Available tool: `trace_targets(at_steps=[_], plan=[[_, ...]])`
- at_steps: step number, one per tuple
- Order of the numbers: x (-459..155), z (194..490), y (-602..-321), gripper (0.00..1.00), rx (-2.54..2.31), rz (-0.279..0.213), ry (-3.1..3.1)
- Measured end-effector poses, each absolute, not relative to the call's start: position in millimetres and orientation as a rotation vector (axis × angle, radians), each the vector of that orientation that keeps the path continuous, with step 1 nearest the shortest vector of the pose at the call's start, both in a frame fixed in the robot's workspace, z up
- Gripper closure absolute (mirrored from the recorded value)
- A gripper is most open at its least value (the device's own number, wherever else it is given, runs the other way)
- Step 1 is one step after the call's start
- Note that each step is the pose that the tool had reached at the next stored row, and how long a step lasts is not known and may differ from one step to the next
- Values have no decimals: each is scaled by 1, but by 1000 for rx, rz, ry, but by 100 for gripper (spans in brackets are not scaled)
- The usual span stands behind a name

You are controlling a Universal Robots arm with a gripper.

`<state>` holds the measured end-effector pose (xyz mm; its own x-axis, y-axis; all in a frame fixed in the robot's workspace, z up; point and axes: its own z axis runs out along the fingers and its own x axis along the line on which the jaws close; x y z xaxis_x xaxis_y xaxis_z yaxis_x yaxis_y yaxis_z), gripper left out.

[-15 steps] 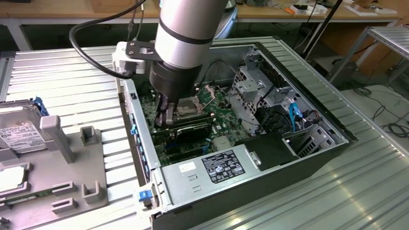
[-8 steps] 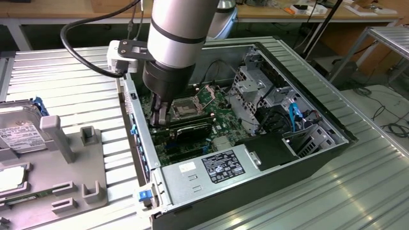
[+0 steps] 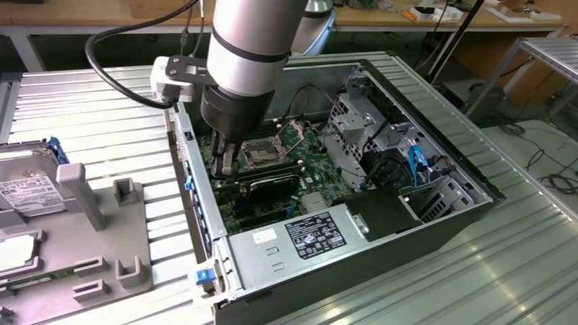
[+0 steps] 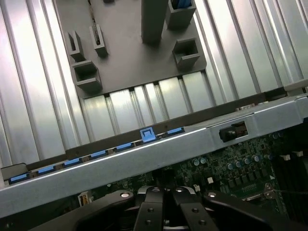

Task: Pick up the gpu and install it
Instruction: 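Press down on the gpu until it lock into place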

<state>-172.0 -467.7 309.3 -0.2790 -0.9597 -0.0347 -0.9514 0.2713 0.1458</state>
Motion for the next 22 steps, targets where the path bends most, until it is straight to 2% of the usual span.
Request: trace_targets(at_steps=[5, 11, 22], plan=[[-172, 308, -468, 89, 1842, -215, -2458], [-167, 311, -467, 89, 1810, -245, -2446], [-167, 307, -471, 89, 1809, -243, -2445]])
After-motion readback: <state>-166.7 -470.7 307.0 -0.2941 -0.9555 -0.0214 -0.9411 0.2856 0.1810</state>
